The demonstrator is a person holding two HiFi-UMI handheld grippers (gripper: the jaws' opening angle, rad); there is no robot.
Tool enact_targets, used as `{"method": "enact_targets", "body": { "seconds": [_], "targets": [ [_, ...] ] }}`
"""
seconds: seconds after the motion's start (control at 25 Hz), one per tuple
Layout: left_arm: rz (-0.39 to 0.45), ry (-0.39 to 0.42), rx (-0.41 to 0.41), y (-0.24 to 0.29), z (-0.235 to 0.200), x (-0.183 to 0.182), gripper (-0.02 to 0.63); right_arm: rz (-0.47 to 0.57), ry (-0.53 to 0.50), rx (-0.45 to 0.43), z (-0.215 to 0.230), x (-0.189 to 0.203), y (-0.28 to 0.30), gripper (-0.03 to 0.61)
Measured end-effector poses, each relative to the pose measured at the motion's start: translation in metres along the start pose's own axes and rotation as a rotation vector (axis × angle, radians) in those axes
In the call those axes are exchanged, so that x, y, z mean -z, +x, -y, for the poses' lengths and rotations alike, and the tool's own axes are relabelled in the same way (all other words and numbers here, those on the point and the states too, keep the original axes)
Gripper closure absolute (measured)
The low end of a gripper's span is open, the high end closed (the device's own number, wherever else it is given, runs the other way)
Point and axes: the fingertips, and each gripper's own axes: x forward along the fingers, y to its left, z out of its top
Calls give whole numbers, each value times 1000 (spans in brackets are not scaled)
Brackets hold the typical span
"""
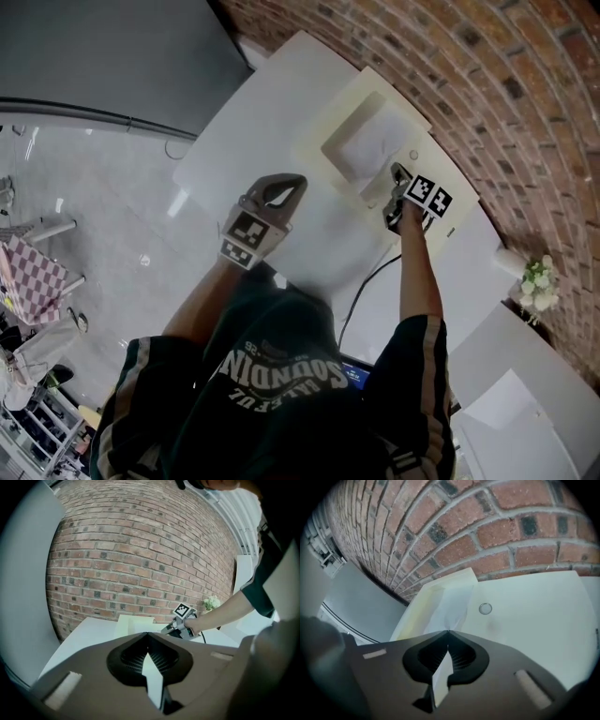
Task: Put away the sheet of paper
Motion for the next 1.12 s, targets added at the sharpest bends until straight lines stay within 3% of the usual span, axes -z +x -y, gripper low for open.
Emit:
{"method": "enact_targets", "body": {
  "seconds": [0.4, 0.84, 1.12],
  "targets": [
    [36, 40, 62, 4, 14, -20, 604, 179, -257, 73, -26, -19, -72, 578],
    [80, 98, 131, 10, 35, -48, 604, 424, -422, 62, -87, -33, -174, 578],
    [109, 128, 149, 8, 44, -65, 604, 561, -427, 85, -109, -21, -217, 578]
  ]
}}
